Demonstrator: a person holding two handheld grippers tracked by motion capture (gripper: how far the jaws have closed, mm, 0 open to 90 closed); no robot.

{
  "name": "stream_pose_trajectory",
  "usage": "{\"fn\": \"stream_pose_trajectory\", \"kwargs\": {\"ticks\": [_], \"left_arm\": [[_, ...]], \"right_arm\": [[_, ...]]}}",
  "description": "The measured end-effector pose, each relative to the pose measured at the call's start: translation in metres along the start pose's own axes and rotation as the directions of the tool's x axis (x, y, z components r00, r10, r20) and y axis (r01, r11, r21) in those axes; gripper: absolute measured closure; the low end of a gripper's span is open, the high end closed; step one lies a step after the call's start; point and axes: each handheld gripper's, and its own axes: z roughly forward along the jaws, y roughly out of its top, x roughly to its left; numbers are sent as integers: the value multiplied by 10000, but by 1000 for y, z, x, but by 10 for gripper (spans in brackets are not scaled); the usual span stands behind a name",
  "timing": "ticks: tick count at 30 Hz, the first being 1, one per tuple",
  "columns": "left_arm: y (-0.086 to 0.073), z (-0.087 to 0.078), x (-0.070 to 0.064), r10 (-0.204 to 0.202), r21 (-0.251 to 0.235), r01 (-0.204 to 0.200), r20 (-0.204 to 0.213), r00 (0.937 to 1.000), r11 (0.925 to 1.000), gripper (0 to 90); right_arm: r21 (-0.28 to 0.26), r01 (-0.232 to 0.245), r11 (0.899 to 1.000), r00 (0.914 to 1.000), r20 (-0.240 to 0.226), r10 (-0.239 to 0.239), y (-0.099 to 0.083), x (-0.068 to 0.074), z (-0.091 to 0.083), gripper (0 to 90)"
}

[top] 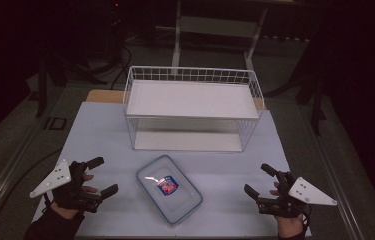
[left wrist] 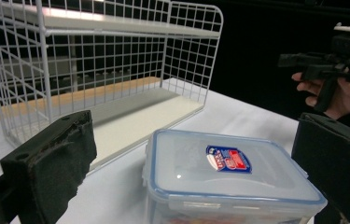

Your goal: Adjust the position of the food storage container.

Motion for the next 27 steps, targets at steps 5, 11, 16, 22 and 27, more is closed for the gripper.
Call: {"fn": "stream_pose_trajectory", "kwargs": {"ticks": [5,11,16,22,27], "left_arm": [[3,2,-4,-14,147,12,168,9999,9999,0],[10,4,-7,-205,581,172,571,9982,9982,0],[11,6,-14,-454,1281,265,1466,9881,9914,6],[4,14,-27,-162,2037,-339,2392,9708,9784,193],[-6,28,-34,-377,2821,-546,3117,9494,9578,482]], "right_arm": [[-36,-46,10000,10000,23,46,1,1,0,134],[-80,-21,10000,10000,-12,21,3,2,1,134],[-159,-17,9999,10000,-11,17,4,2,2,134],[-165,-68,9998,10000,-20,68,4,3,3,134],[-193,-109,9998,9999,-10,108,4,2,3,134]]}}
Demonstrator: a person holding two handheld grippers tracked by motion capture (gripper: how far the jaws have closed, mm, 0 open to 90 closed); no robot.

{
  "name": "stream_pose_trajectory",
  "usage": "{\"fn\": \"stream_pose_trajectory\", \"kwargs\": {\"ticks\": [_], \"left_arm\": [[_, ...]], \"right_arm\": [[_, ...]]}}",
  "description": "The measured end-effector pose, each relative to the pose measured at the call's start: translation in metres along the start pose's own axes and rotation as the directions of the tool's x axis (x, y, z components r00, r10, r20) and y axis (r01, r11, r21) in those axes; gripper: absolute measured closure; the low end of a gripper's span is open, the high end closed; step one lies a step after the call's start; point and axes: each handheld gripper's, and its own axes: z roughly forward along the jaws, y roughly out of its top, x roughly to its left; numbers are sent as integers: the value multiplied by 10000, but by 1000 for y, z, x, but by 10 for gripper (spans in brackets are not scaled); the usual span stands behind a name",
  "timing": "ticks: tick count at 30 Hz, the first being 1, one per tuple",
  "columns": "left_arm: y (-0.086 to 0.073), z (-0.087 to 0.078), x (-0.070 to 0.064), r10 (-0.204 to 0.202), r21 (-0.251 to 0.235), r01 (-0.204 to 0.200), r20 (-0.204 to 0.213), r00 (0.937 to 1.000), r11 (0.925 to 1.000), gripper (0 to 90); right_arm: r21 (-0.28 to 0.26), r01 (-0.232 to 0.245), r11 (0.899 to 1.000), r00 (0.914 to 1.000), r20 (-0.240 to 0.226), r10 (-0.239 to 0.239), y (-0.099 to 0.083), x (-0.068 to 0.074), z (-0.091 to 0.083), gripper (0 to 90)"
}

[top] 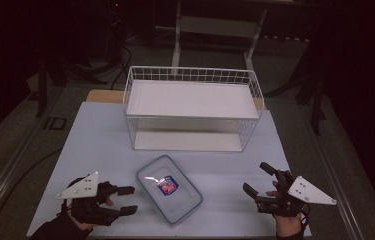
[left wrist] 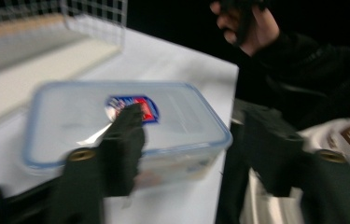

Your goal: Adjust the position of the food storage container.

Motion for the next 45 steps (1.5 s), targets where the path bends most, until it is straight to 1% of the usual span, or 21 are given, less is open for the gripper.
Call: {"fn": "stream_pose_trajectory", "kwargs": {"ticks": [1,4,5,6,7,8,9,11,12,14,15,16,18,19,21,25,33,38,40,42,45], "left_arm": [[-1,3,0,27,139,-29,126,9999,9999,482],[-2,11,-2,146,762,-184,491,9987,9969,609],[-2,14,-3,195,947,-255,629,9978,9952,674],[-3,17,-4,179,1172,-265,741,9971,9928,674],[-4,21,-5,288,1408,-401,818,9962,9892,720],[-7,27,-7,316,1768,-482,958,9949,9831,773],[-7,27,-7,316,1768,-482,958,9949,9831,807],[-10,33,-7,366,2044,-565,1001,9943,9773,877],[-11,36,-6,315,2207,-540,1042,9941,9738,877],[-14,42,-6,443,2501,-687,1022,9938,9658,896],[-15,45,-5,422,2662,-710,1123,9928,9613,896],[-17,49,-6,621,2863,-897,1040,9926,9539,897],[-19,58,-7,573,3110,-895,1113,9921,9462,897],[-20,61,-8,624,3191,-929,1045,9926,9432,897],[-21,68,-8,779,3385,-1133,1165,9901,9341,898],[-24,82,-9,785,3597,-1206,1296,9885,9253,898],[-22,97,-6,679,3725,-1218,1545,9856,9200,898],[-18,106,-6,786,3727,-1320,1551,9848,9185,899],[-16,111,-6,802,3674,-1342,1584,9841,9204,899],[-14,117,-6,880,3701,-1430,1615,9829,9179,899],[-12,124,-5,891,3702,-1441,1616,9828,9177,899]], "right_arm": [[0,0,10000,10000,0,0,0,0,0,134],[-13,14,10000,10000,1,-14,0,0,0,134],[-34,-11,10000,10000,-31,11,0,0,0,134],[-34,-11,10000,10000,-31,11,0,0,0,134],[-48,-11,10000,10000,-34,10,0,0,0,134],[-53,-26,10000,10000,-33,26,0,-1,-1,134],[-53,-26,10000,10000,-33,26,0,-1,-1,134],[-55,-51,10000,10000,-19,51,0,-1,-1,134],[-55,-51,10000,10000,-19,51,0,-1,-1,134],[-58,-38,10000,10000,-18,38,0,-1,-1,134],[-58,-38,10000,10000,-18,38,0,-1,-1,134],[-68,-50,10000,10000,-29,50,0,-1,0,134],[-64,-53,10000,10000,-20,52,0,-1,0,134],[-73,-74,9999,10000,-31,73,0,-2,0,134],[-72,-75,9999,10000,-32,75,0,-2,0,134],[-58,-50,10000,10000,-43,50,0,-1,-1,134],[-62,-122,9999,9999,-71,122,-1,-2,-1,134],[-50,-142,9999,9999,-86,141,-1,-2,-1,134],[-50,-141,9999,9999,-70,141,-1,-2,-1,134],[-41,-86,10000,9999,-54,86,0,-1,-1,134],[-52,-103,9999,9999,-59,103,0,-1,-1,134]]}}
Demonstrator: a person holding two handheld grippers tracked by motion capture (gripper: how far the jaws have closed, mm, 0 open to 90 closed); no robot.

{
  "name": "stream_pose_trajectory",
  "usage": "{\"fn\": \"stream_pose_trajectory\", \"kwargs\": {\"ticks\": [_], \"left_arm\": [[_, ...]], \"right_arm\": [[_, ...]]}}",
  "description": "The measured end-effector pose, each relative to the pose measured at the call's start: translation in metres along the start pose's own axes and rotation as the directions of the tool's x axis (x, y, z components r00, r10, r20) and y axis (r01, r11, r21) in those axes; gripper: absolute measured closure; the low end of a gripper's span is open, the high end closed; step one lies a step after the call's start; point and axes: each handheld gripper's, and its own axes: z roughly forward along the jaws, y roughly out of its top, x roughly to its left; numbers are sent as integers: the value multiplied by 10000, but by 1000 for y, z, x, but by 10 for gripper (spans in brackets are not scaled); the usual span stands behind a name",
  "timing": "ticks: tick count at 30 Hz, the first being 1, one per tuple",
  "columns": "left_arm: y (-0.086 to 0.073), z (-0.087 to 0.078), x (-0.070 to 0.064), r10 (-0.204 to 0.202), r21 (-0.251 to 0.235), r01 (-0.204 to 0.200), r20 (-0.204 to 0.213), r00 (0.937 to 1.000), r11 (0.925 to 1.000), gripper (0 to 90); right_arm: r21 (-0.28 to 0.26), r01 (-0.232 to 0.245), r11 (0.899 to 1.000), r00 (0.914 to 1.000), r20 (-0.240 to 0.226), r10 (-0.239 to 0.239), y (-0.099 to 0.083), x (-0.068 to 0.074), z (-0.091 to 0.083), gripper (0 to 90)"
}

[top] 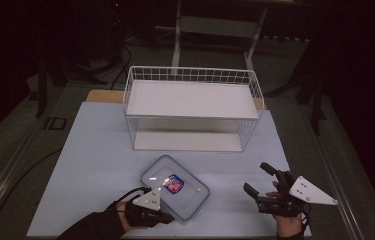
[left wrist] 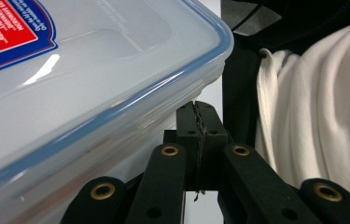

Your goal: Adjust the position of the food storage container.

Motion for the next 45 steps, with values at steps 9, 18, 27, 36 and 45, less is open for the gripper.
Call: {"fn": "stream_pose_trajectory", "kwargs": {"ticks": [9,18,27,36,45], "left_arm": [[9,8,-8,98,-206,-98,-38,9999,9997,898],[11,14,-6,47,57,-46,-243,9997,10000,898],[23,24,5,-100,130,107,-473,9988,9999,898],[35,35,11,-225,-7,225,-670,9975,9997,899],[42,42,16,-484,-187,471,-742,9961,9987,898]], "right_arm": [[38,-20,10000,10000,-54,20,-1,1,1,134],[84,-21,10000,10000,-83,22,-1,1,2,134],[131,-111,9999,9999,-118,112,-2,1,3,134],[121,-153,9998,9998,-137,155,-2,0,2,134],[132,-147,9998,9998,-148,149,-2,0,2,134]]}}
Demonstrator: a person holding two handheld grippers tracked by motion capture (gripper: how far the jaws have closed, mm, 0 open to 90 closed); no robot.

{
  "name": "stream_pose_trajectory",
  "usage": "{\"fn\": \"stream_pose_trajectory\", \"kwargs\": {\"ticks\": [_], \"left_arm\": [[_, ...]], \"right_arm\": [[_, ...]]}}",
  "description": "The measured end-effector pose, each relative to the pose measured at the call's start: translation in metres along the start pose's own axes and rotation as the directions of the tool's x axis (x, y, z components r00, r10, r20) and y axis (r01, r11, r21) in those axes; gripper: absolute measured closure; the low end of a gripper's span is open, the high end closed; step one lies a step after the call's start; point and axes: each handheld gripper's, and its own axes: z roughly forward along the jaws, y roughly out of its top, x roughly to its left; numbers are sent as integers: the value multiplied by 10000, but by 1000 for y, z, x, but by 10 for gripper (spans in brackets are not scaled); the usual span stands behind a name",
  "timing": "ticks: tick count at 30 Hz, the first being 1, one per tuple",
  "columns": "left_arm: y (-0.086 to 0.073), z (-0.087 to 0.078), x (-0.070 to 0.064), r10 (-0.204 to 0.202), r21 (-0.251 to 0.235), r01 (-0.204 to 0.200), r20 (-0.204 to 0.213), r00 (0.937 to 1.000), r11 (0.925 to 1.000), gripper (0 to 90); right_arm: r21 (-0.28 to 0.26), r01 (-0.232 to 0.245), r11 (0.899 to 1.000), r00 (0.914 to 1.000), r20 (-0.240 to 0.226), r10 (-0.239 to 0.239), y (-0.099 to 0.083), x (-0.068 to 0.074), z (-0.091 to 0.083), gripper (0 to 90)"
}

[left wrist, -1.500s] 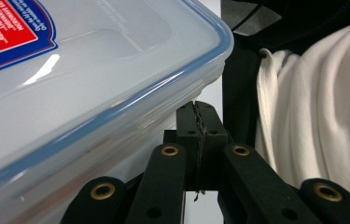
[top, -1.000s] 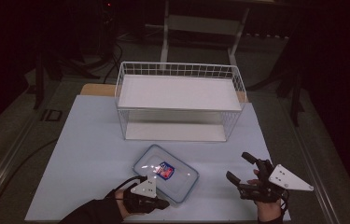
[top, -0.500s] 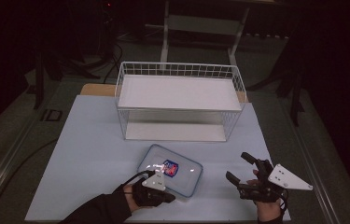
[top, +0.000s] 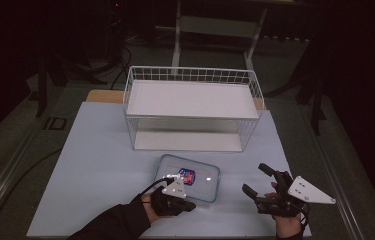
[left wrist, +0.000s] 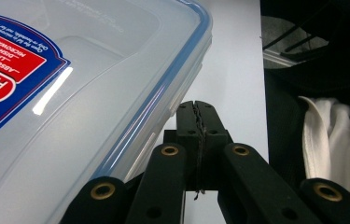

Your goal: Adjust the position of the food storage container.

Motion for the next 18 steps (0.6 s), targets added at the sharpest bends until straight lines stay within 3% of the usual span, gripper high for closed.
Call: {"fn": "stream_pose_trajectory", "kwargs": {"ticks": [18], "left_arm": [[14,11,9,-316,-397,306,-252,9992,9987,898]], "right_arm": [[57,-107,9999,9999,-52,107,-1,0,1,134]]}}
